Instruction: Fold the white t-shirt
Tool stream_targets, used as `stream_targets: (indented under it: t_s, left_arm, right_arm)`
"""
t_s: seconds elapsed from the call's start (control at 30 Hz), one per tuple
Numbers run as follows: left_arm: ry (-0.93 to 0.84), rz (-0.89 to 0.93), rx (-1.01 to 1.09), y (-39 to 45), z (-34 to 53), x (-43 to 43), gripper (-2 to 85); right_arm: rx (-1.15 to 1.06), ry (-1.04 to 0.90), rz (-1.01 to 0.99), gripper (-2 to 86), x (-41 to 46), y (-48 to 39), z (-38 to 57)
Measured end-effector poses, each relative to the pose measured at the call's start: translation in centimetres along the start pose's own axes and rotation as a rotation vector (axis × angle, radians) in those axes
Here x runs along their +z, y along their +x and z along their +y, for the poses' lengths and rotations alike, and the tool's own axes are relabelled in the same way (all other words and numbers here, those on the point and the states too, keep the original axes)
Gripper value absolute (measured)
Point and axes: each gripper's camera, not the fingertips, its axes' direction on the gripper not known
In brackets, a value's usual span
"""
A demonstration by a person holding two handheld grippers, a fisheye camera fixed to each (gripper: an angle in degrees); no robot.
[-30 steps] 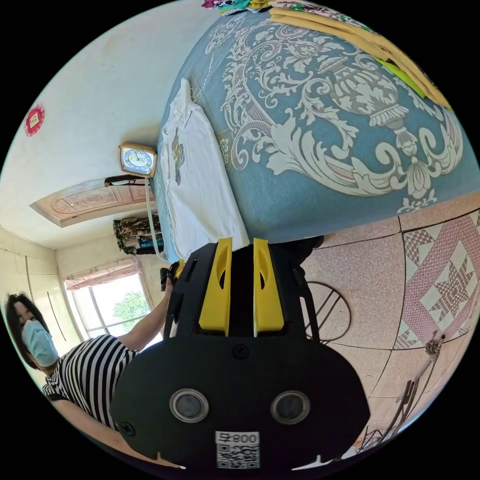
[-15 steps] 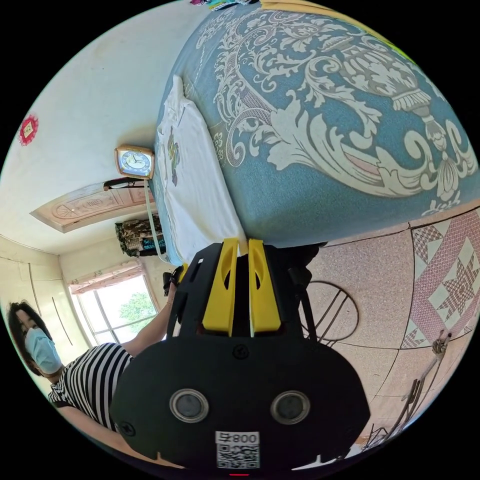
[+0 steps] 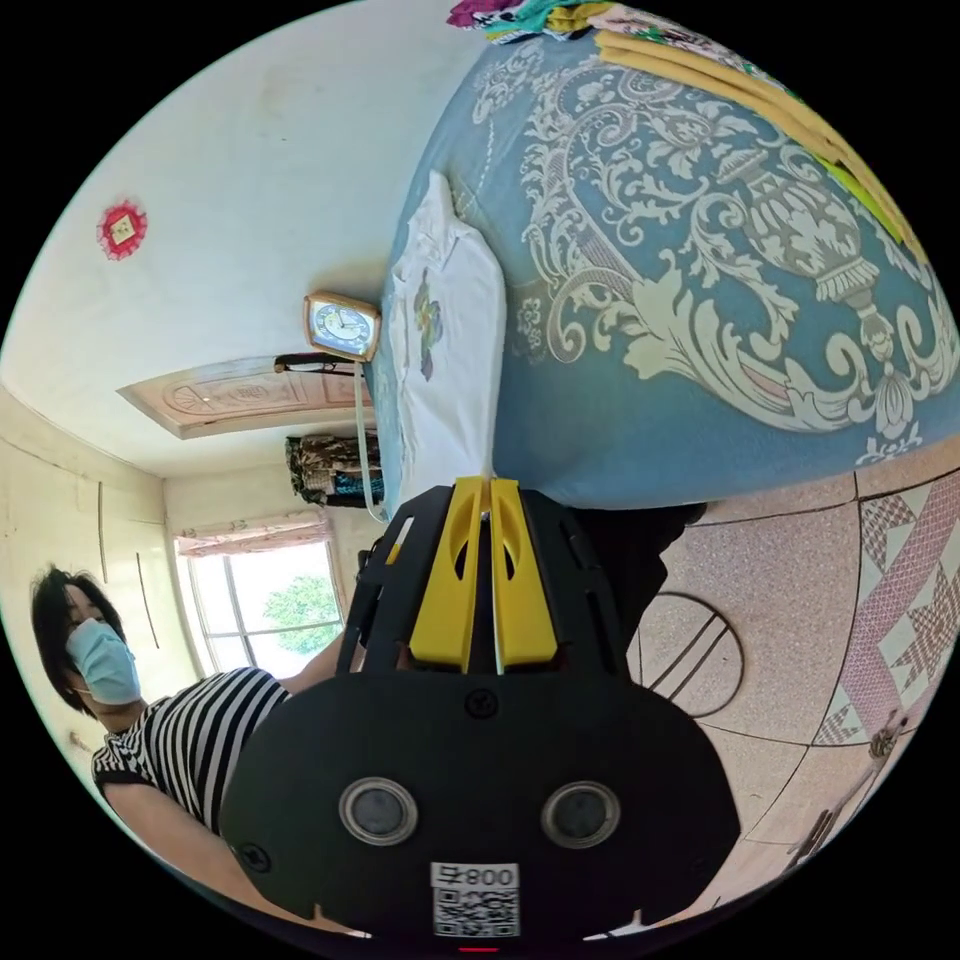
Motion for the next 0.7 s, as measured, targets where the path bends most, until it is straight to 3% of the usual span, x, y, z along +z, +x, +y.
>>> stream_targets:
  t_s: [0.4, 0.7]
  left_arm:
    - [0.069, 0.152, 0.158, 4.4, 6.8, -2.1, 2.2]
    - [0.063, 0.2, 0.197, 4.8, 13.3, -3.1, 2.3]
  right_arm:
    - [-0.197, 0.06, -0.109, 0.9, -3.2, -9.1, 5.1]
    - [-0.233, 0.084, -0.106, 0.8, -6.8, -11.2, 11.7]
